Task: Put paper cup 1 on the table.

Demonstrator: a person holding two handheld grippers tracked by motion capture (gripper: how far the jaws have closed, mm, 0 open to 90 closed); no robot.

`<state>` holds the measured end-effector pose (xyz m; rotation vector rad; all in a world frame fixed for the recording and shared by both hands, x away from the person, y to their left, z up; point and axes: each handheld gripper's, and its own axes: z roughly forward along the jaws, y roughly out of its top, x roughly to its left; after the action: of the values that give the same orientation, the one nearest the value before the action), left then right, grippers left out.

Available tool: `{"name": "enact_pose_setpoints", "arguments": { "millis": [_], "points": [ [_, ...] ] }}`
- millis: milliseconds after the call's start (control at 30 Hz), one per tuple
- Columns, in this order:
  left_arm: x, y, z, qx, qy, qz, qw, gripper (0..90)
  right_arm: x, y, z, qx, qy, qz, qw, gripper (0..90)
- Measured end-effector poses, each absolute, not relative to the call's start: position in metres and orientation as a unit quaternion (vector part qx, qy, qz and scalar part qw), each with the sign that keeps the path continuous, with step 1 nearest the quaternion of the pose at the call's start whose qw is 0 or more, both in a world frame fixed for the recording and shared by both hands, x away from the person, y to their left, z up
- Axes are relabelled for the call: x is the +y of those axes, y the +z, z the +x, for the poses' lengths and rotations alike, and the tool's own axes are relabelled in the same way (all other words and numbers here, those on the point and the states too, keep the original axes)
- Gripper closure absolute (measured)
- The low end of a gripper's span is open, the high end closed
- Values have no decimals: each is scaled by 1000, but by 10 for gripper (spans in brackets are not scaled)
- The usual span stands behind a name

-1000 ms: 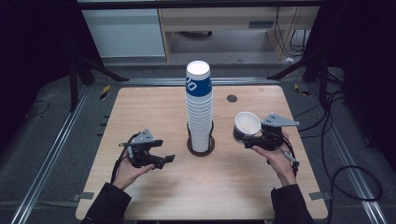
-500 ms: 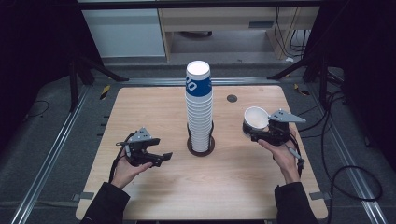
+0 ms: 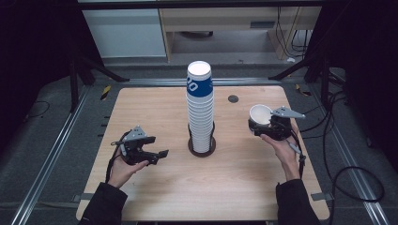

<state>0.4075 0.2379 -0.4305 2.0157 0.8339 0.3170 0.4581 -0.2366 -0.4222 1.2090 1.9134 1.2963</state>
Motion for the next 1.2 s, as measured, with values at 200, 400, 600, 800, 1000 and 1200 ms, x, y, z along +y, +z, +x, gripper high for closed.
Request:
{"name": "enact_pose_setpoints", "arguments": {
  "millis": [200, 400, 600, 800, 1000, 1200],
  "points": [
    [240, -429, 407, 338, 135, 816, 450, 173, -240, -436, 468, 706, 475, 460, 253, 202],
    [241, -427, 407, 338, 135, 814, 454, 173, -242, -447, 471, 703, 470, 467, 257, 203],
    [240, -428, 407, 337, 132, 815, 452, 172, -245, -460, 476, 706, 462, 476, 248, 202],
    [240, -429, 408, 338, 131, 816, 450, 171, -244, -473, 481, 709, 452, 485, 239, 201],
    [239, -431, 408, 335, 130, 819, 447, 172, -243, -482, 484, 718, 440, 487, 232, 197],
    [237, -432, 408, 333, 129, 822, 444, 171, -244, -484, 485, 720, 436, 490, 227, 183]
  ]
}}
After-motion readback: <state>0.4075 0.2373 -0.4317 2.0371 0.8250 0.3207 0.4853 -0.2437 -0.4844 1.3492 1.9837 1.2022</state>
